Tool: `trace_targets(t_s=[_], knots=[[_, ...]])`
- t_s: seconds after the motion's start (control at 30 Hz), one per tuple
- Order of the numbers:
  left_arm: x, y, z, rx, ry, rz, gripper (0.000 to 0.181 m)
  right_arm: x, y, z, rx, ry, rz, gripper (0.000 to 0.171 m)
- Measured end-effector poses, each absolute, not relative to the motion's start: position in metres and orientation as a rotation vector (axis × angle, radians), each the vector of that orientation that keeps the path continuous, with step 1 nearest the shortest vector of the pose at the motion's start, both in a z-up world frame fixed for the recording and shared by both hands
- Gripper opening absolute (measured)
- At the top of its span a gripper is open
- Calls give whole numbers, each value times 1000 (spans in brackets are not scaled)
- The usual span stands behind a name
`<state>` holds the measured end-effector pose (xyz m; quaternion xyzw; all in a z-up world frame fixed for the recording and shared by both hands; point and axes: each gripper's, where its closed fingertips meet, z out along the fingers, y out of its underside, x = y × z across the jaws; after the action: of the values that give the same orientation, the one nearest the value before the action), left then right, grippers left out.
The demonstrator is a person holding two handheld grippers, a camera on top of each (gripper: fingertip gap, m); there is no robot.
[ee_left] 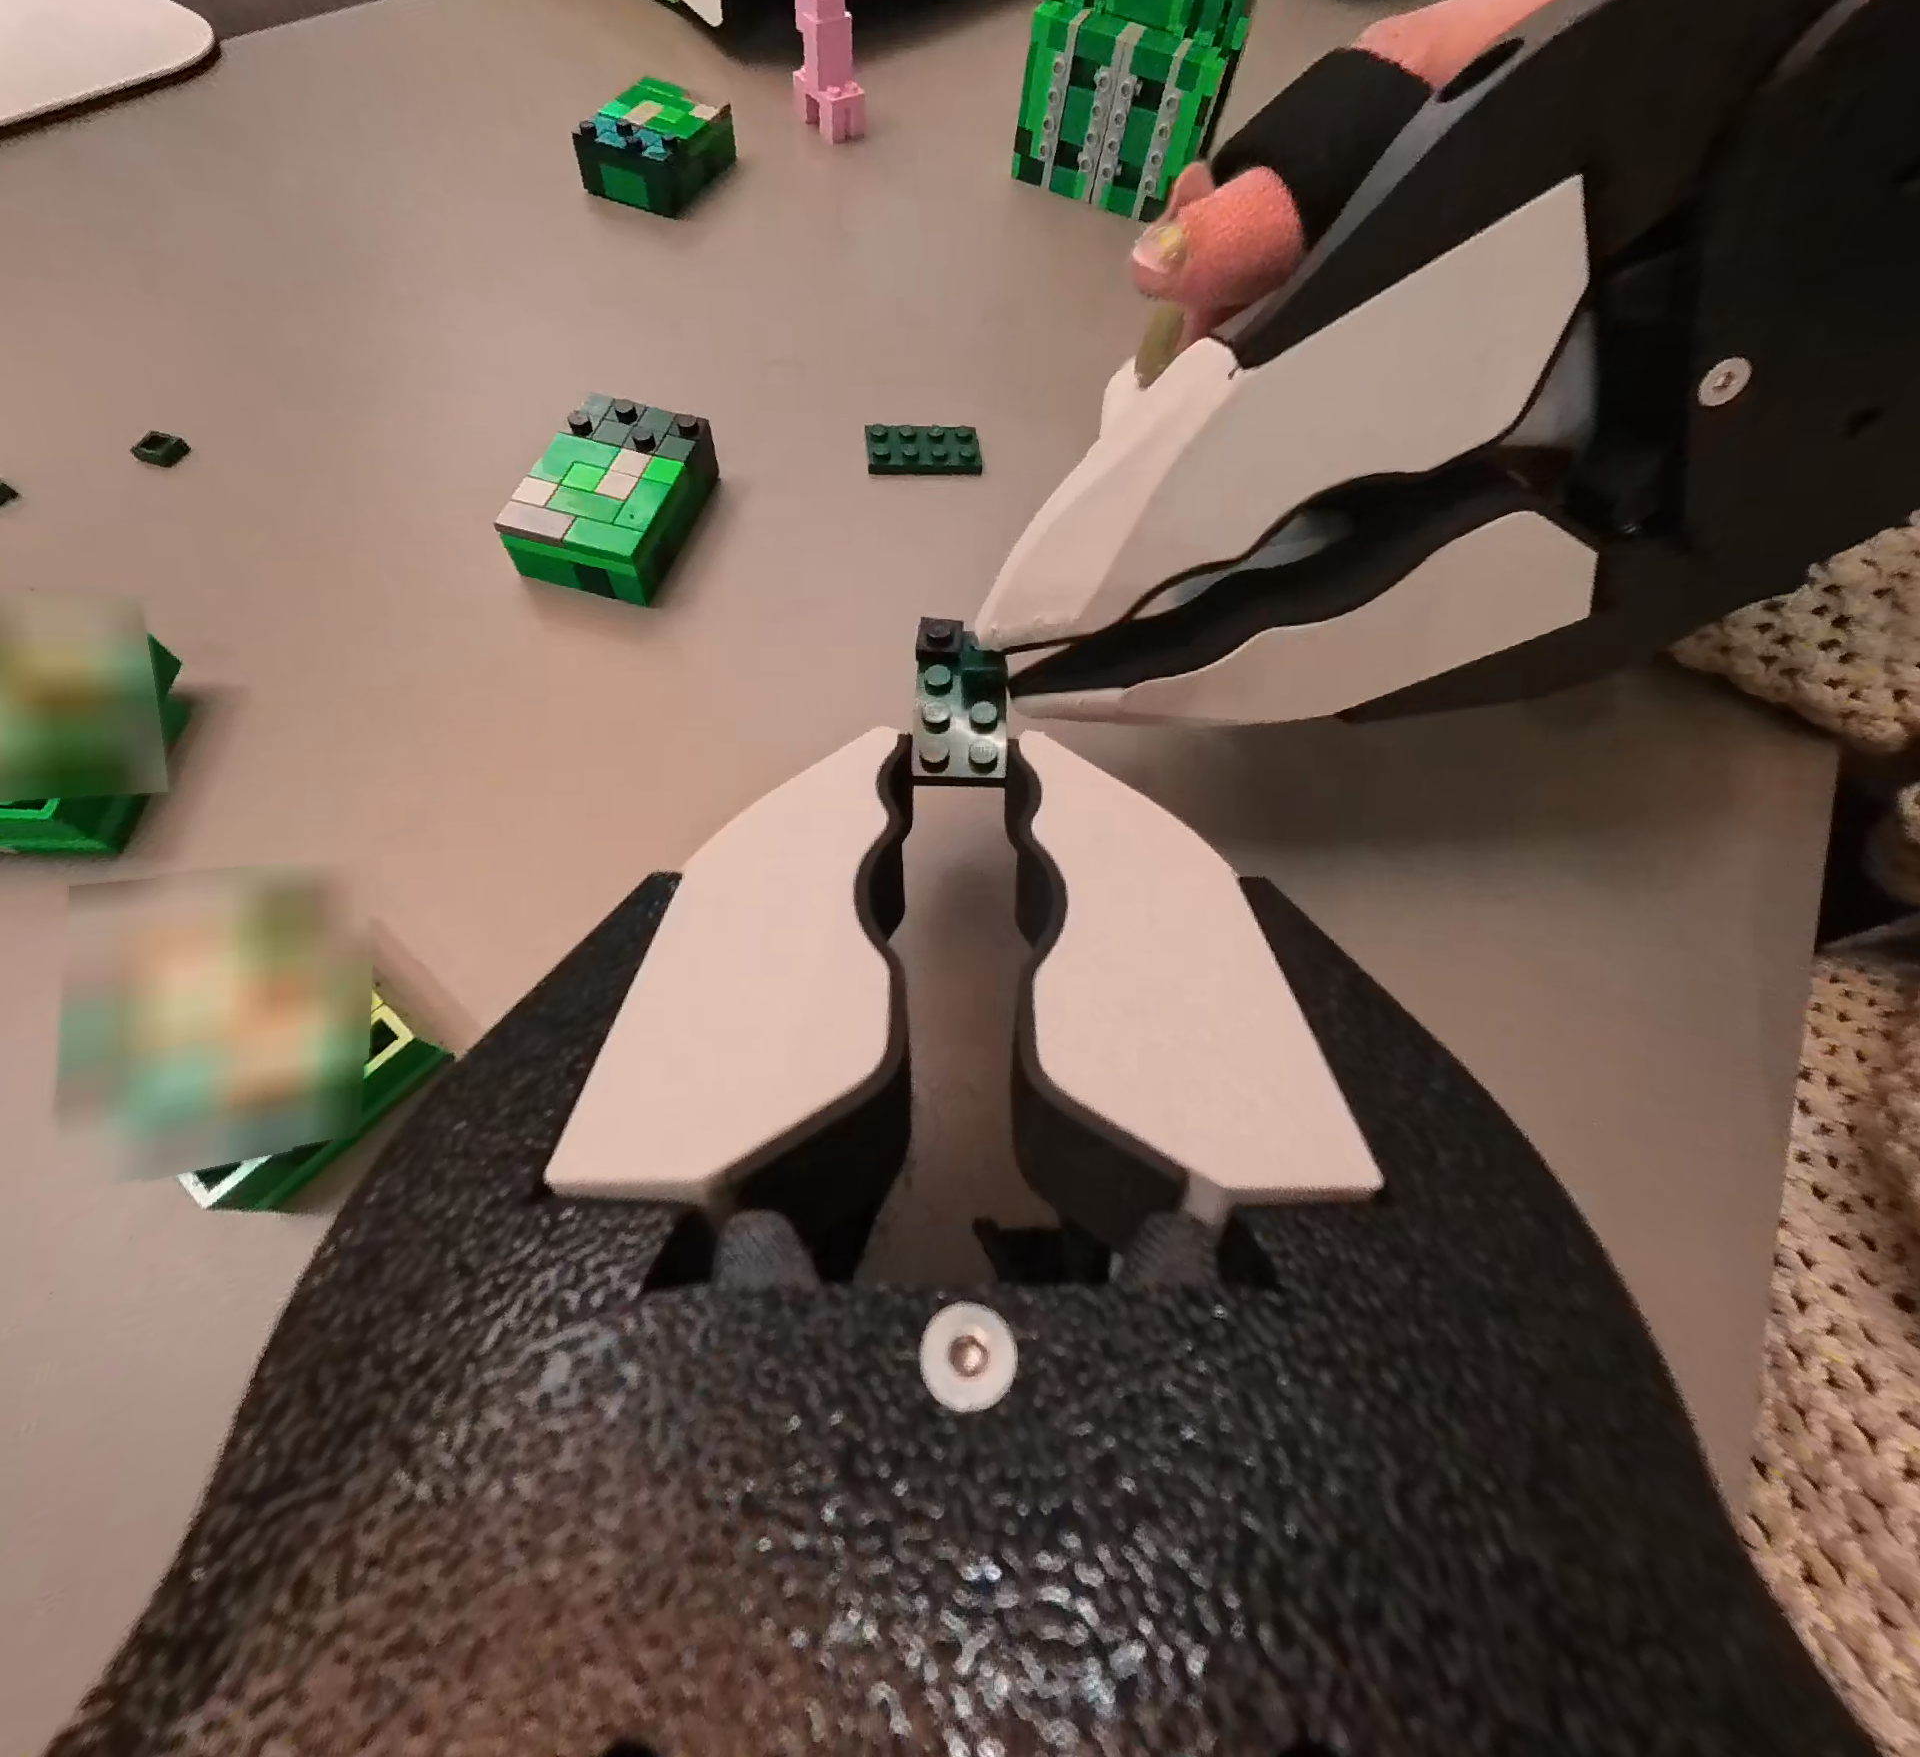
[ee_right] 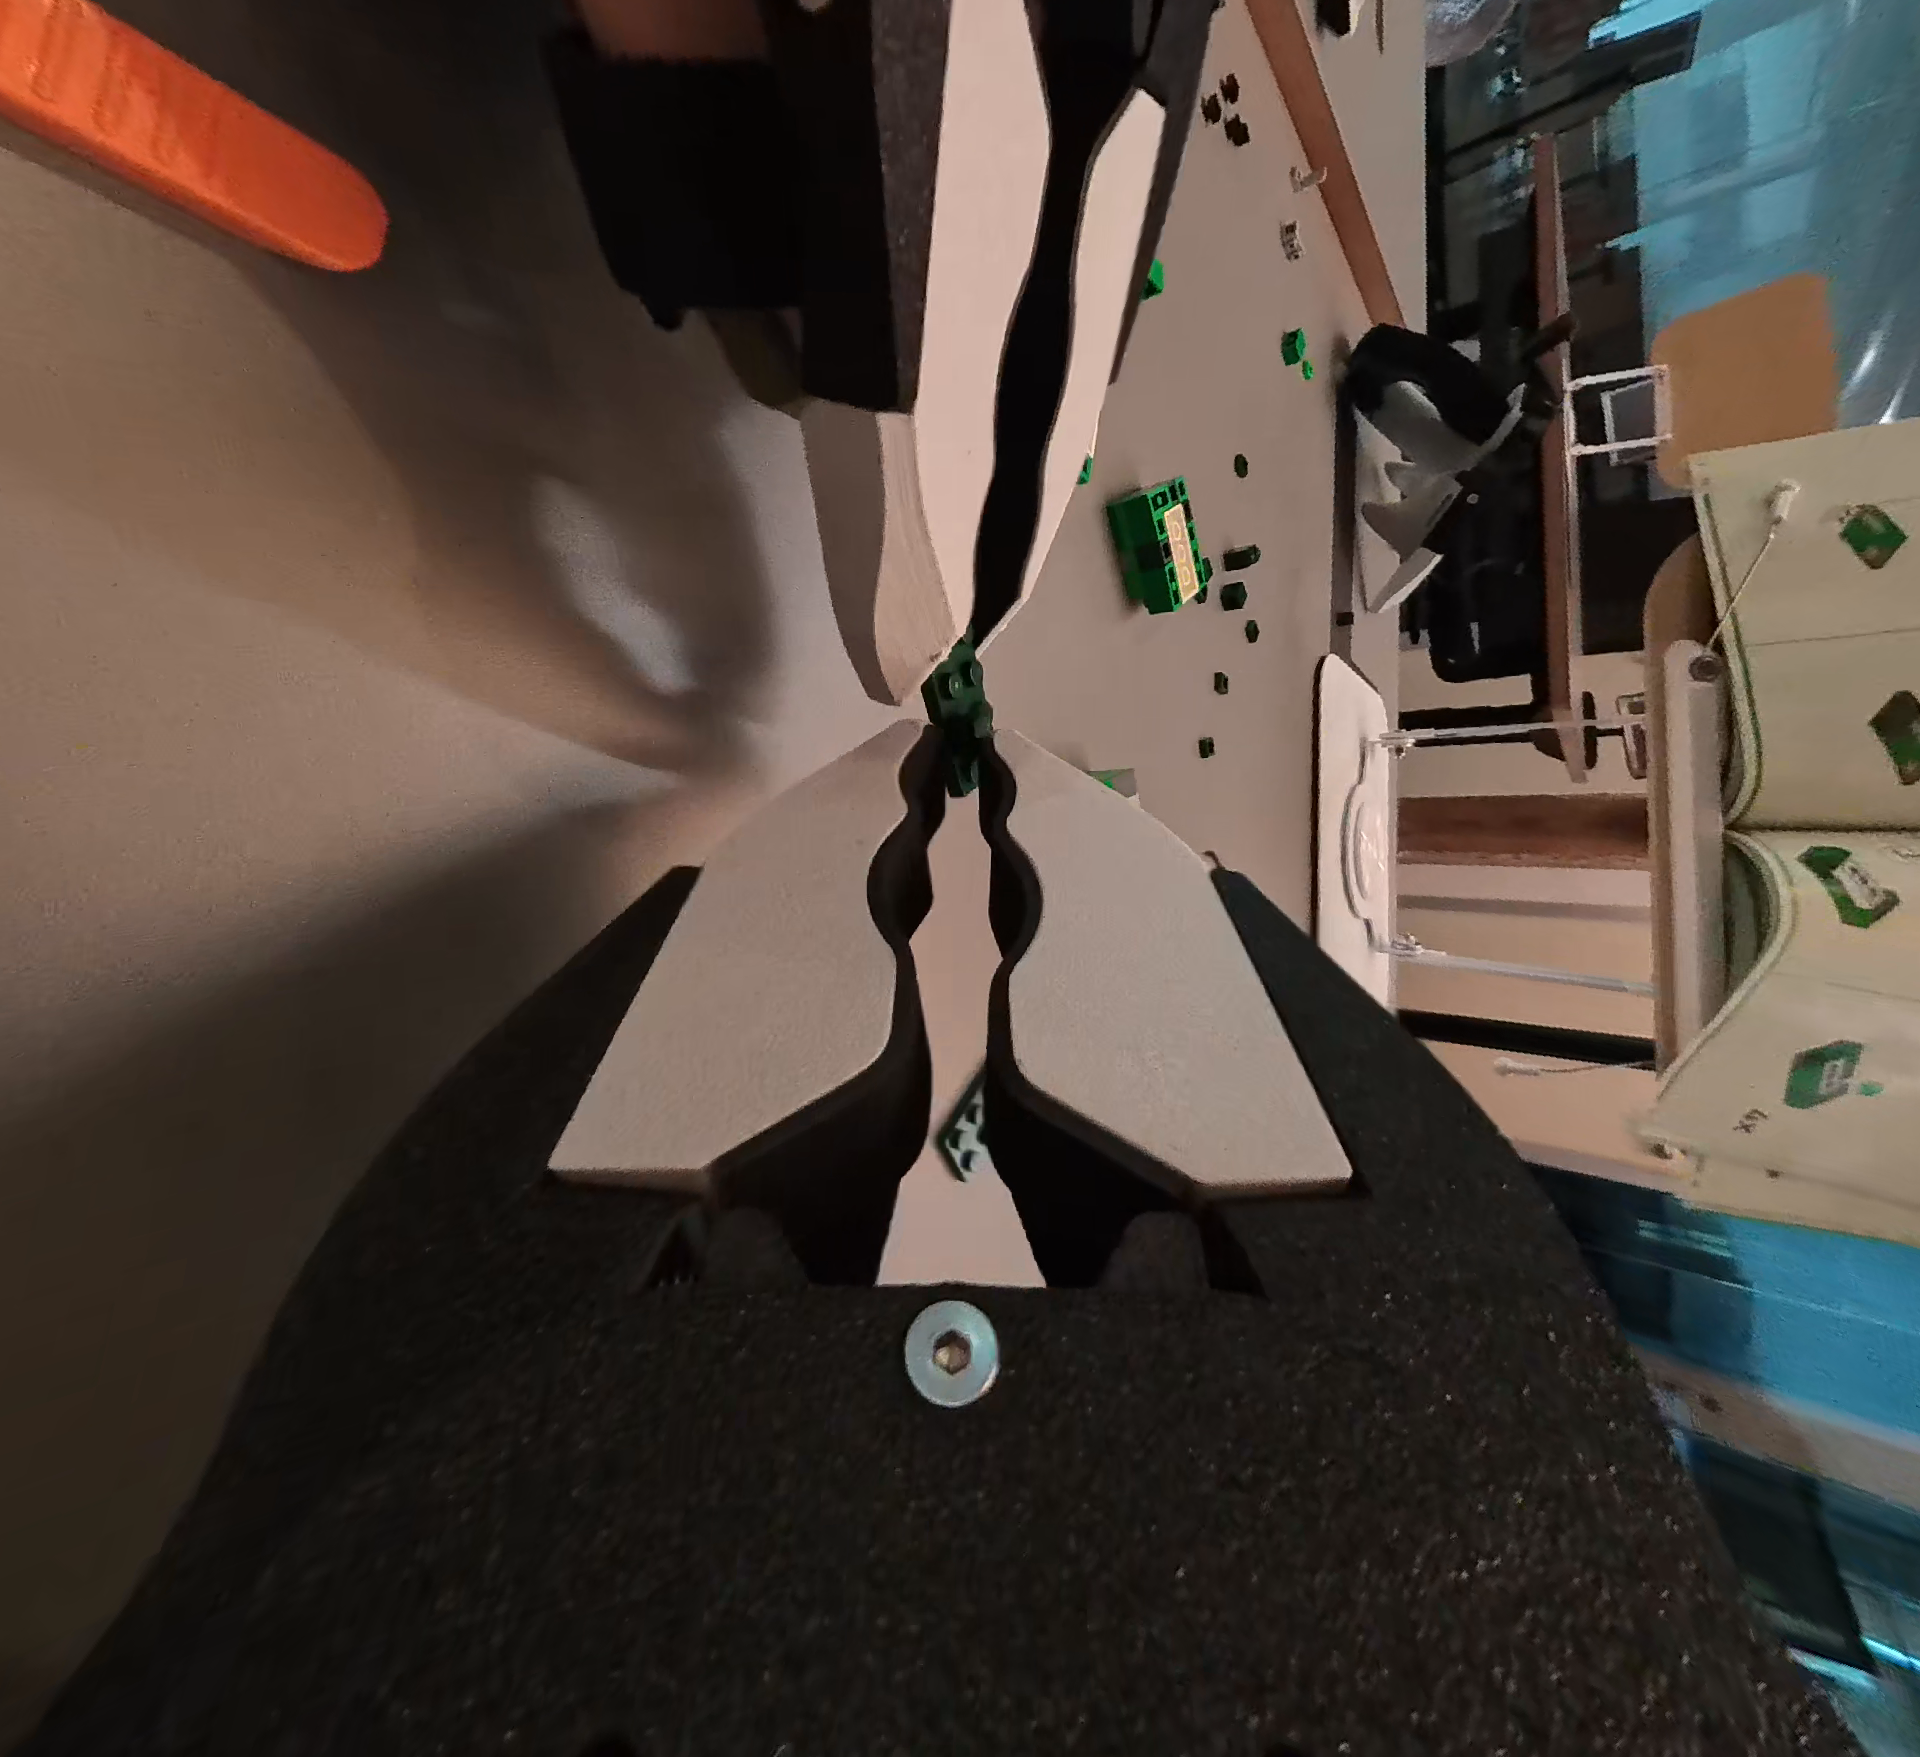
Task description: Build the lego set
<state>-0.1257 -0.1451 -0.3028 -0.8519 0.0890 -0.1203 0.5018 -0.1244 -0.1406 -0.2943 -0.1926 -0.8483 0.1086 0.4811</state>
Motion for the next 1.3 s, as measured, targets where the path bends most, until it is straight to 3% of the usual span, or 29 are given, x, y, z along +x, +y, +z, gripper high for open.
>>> trace_targets(t_s=[1.3], knots=[[-122, -147, -303, -2059, 231, -335, 16, -118, -133, -296, -263, -2143, 27, 6]])
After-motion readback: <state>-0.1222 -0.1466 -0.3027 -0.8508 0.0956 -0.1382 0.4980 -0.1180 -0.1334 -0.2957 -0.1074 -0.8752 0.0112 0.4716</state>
